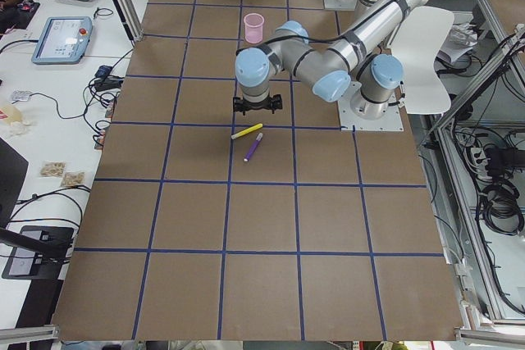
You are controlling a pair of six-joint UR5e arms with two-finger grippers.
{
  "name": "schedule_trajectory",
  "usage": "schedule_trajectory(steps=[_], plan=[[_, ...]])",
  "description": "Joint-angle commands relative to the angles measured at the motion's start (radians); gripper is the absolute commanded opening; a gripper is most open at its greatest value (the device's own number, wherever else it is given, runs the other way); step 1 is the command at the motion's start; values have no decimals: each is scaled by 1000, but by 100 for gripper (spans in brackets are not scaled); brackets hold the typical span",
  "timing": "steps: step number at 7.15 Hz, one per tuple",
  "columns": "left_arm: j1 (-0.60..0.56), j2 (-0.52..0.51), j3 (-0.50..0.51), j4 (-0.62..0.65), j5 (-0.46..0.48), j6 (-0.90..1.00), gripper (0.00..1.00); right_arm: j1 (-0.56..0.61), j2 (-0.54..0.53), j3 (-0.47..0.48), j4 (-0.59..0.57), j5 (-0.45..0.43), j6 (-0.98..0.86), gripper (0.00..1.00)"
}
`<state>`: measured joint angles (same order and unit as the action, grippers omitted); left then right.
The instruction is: Insert purple and pink pens into pink cup
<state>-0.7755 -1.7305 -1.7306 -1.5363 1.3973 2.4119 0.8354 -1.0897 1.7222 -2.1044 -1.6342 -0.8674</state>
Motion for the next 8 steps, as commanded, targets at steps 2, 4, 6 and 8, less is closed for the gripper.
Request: schedule_trajectory(steps=[2, 4, 6, 8], plan=[[44, -188, 17, 5, -61, 310, 99, -25, 44, -1, -23, -7, -19, 80], [68, -289, 66, -5, -108, 362, 92, -25, 42, -9, -11, -9, -19, 54], [102, -395, 115, -100, -153, 339, 90, -25, 47, -12, -20, -9, -18, 24], [101, -434, 167, -108, -141, 334, 90, -25, 45, -18, -23, -38, -6, 0]])
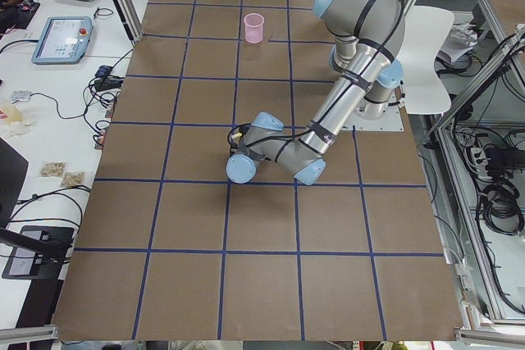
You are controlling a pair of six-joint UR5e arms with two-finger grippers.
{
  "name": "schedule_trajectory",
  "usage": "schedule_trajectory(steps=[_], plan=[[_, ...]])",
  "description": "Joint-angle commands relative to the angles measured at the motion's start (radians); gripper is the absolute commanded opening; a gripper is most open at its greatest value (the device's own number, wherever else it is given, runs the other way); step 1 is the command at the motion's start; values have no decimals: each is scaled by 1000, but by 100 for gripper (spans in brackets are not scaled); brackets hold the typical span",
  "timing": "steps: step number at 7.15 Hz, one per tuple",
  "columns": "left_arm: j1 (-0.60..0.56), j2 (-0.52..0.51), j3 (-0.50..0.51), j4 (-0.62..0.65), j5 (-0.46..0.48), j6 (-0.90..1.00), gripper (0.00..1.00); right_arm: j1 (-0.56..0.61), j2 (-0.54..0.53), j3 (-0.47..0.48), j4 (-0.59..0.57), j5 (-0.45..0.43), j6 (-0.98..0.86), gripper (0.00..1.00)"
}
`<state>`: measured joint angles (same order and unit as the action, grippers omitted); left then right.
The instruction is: Insert purple and pink pens into pink cup
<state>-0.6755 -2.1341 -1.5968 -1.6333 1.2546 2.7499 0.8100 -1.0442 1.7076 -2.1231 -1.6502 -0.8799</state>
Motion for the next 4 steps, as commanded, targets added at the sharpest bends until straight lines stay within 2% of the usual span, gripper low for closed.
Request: schedule_trajectory(steps=[1, 2, 3, 4], plan=[[1, -52, 49, -8, 8, -4, 90, 0, 4, -2, -6, -25, 9, 0], [-1, -72, 49, -14, 14, -7, 90, 3, -5, -8, -5, -25, 15, 0], [-2, -85, 49, -19, 15, -10, 90, 15, -14, -58, 12, -11, 24, 0], [-4, -89, 47, -19, 12, -10, 90, 70, -55, -107, 58, 59, 19, 0]])
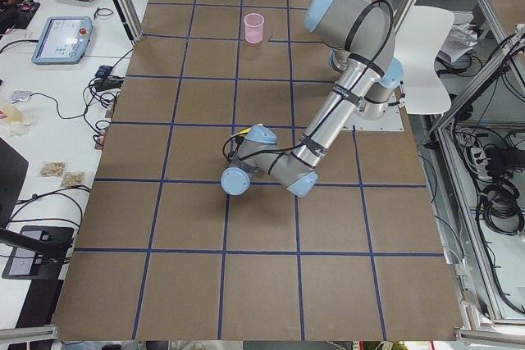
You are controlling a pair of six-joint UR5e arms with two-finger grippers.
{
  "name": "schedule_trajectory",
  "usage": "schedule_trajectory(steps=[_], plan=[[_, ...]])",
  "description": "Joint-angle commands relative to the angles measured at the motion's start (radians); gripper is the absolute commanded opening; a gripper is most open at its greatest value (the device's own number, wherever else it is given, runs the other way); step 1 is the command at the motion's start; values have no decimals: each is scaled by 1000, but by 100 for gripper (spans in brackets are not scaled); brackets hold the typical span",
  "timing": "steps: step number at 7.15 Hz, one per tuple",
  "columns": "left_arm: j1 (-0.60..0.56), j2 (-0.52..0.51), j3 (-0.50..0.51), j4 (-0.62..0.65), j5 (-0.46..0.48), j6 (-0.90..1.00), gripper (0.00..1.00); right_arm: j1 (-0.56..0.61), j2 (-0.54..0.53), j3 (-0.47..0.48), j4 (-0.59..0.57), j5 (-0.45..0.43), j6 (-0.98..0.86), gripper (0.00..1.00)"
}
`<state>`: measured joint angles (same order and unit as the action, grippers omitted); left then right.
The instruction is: Insert purple and pink pens into pink cup
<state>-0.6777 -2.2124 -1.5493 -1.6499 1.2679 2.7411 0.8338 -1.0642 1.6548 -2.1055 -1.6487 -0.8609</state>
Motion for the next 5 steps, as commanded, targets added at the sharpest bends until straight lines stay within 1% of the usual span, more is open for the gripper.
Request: schedule_trajectory(steps=[1, 2, 3, 4, 5], plan=[[-2, -15, 0, -2, -1, -1, 90, 117, -104, -52, 51, 152, 0, 0], [-2, -21, 0, -2, -1, 2, 85, 164, -173, -24, 161, 317, -13, 0], [-2, -23, 1, -2, -1, 2, 83, 218, -241, 27, 154, 427, -20, 0], [-2, -23, 1, -2, -1, 5, 82, 304, -294, 98, 60, 491, -9, 0], [-2, -24, 3, -1, -4, 14, 69, 409, -360, 185, -77, 498, 41, 0]])
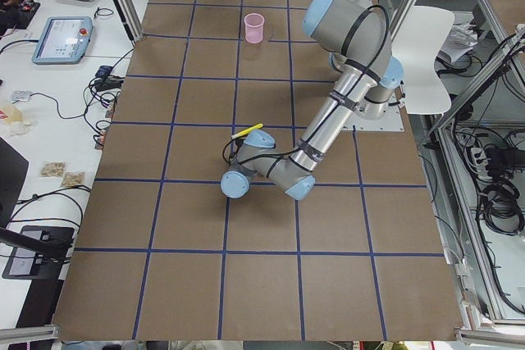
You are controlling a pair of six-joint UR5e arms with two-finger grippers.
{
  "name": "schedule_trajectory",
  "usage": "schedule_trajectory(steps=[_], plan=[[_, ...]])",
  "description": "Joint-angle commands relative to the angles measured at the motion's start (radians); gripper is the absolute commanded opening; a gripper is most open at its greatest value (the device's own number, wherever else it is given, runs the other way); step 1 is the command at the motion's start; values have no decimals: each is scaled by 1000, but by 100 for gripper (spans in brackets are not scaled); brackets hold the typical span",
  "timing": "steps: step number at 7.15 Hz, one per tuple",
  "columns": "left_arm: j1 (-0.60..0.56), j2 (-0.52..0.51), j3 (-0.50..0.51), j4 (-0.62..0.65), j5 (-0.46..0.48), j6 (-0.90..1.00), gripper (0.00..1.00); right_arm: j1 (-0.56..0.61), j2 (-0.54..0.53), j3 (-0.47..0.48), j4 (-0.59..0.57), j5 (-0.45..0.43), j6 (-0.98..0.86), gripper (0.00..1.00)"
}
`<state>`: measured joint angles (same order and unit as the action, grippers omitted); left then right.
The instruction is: Insert purple and pink pens into pink cup
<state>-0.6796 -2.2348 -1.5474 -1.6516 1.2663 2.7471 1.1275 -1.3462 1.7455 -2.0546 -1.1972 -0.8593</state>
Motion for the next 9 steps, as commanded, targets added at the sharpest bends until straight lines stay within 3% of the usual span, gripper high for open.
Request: schedule_trajectory(steps=[1, 2, 3, 4, 5, 7, 9], plan=[[0, -5, 1, 1, -4, 13, 66, 246, -132, 186, -315, 51, 209, 0], [-2, -6, 1, 0, -7, 13, 58, 393, -137, 254, -561, 35, 434, 0], [-2, -6, 3, 1, -7, 14, 36, 519, -133, 272, -726, -20, 629, 0], [0, -6, 3, 1, -8, 14, 17, 642, -131, 278, -798, -135, 725, 0], [-2, -6, 3, 0, -8, 14, 8, 732, -110, 288, -867, -257, 797, 0], [-2, 12, 4, -2, -8, 14, 0, 790, -7, 319, -1065, -320, 871, 0], [0, 53, 6, -58, -7, -10, 0, 792, 18, 324, -1102, -321, 875, 0]])
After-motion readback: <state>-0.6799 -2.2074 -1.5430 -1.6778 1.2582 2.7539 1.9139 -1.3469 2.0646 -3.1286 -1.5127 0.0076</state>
